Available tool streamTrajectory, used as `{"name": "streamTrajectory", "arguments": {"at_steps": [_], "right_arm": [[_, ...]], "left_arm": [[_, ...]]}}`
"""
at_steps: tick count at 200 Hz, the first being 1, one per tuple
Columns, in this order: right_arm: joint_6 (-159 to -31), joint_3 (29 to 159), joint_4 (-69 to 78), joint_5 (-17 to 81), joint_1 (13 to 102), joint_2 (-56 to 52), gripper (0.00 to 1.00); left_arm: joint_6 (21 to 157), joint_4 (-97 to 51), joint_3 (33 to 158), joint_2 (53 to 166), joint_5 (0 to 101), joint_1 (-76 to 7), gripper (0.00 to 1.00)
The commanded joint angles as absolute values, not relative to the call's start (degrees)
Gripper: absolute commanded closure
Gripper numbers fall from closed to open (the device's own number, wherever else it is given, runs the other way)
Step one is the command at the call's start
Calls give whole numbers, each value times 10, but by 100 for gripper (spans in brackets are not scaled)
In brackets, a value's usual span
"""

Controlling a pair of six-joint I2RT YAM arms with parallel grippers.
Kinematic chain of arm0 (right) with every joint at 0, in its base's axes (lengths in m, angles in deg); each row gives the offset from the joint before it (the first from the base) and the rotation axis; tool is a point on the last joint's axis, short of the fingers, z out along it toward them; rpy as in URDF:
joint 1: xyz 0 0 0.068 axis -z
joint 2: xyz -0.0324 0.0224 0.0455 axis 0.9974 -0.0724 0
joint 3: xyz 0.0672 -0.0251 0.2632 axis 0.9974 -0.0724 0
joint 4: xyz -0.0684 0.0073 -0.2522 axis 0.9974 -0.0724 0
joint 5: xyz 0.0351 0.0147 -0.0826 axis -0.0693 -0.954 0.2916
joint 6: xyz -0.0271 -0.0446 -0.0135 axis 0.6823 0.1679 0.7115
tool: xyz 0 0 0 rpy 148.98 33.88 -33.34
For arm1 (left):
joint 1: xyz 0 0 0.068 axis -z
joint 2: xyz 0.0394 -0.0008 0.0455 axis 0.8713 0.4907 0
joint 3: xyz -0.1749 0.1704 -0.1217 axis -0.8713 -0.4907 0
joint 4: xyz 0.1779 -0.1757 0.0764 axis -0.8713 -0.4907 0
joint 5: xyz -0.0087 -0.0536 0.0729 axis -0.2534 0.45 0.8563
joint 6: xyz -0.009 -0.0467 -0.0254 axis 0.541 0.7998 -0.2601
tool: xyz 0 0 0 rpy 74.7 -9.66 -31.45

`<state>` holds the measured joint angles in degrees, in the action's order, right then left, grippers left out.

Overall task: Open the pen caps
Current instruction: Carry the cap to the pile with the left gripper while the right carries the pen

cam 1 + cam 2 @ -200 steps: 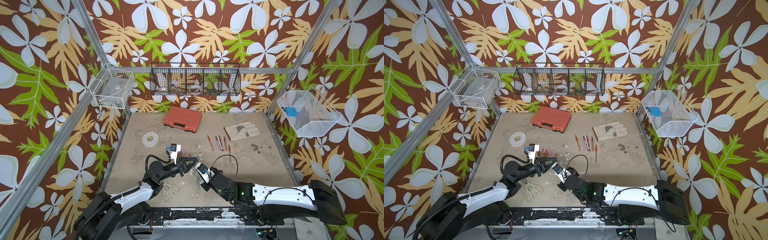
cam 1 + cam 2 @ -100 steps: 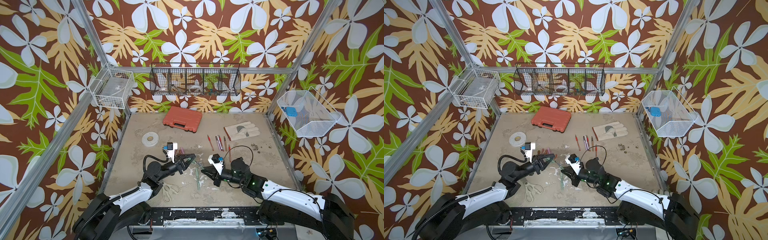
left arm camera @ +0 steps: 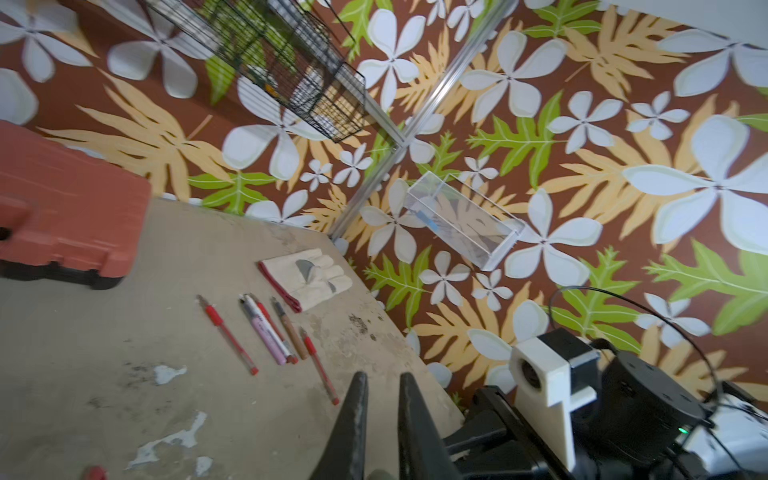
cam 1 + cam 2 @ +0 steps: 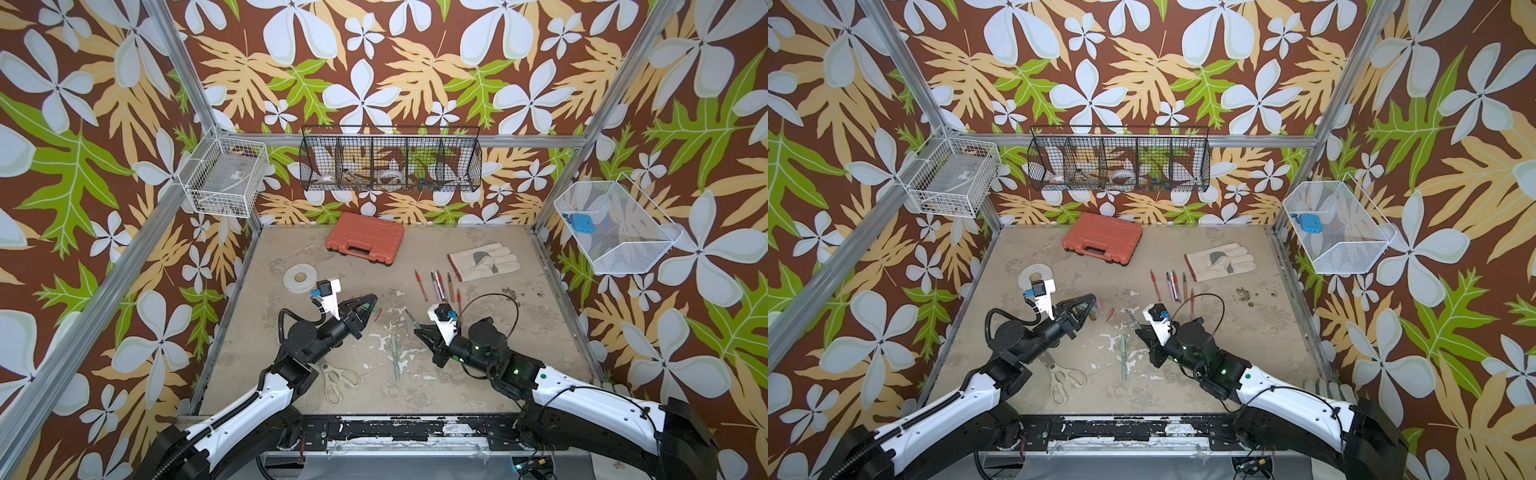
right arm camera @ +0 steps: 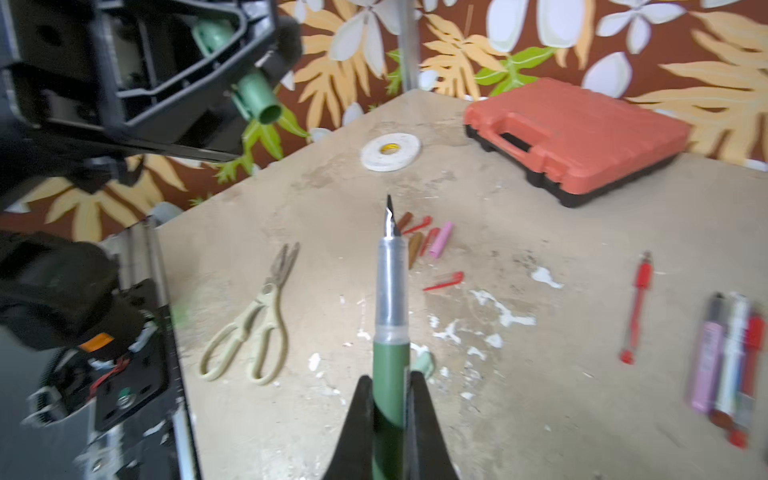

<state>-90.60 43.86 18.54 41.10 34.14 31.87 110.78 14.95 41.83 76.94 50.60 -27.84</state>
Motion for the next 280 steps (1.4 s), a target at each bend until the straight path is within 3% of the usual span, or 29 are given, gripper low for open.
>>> {"name": "streamTrajectory", "arguments": {"at_steps": [1,46,79,117,211,229,242,280], "right_arm": [[-926,437,166,559,341,330,100],[-967,455,106,718,343,305,100],[-990,472,85,741,354,268,100],[-996,468,85,705,379,270,100],[-1010,468,80,650,426,255,100],[-1018,466,82,617,457,243,100],[-1025,464,87,588,487,230,100],[-1043,461,110,514,586,176,100]], "left_arm": [[1084,29,435,780,601,-279,100],[1089,-71,495,870,653,-279,100],[1086,-128,529,924,715,-279,100],[1083,-184,562,982,806,-287,100],[1080,-174,584,1119,735,-417,100],[1074,-181,595,1145,735,-419,100],[1072,-181,601,1162,734,-424,93],[1067,-176,609,1201,721,-437,93]]}}
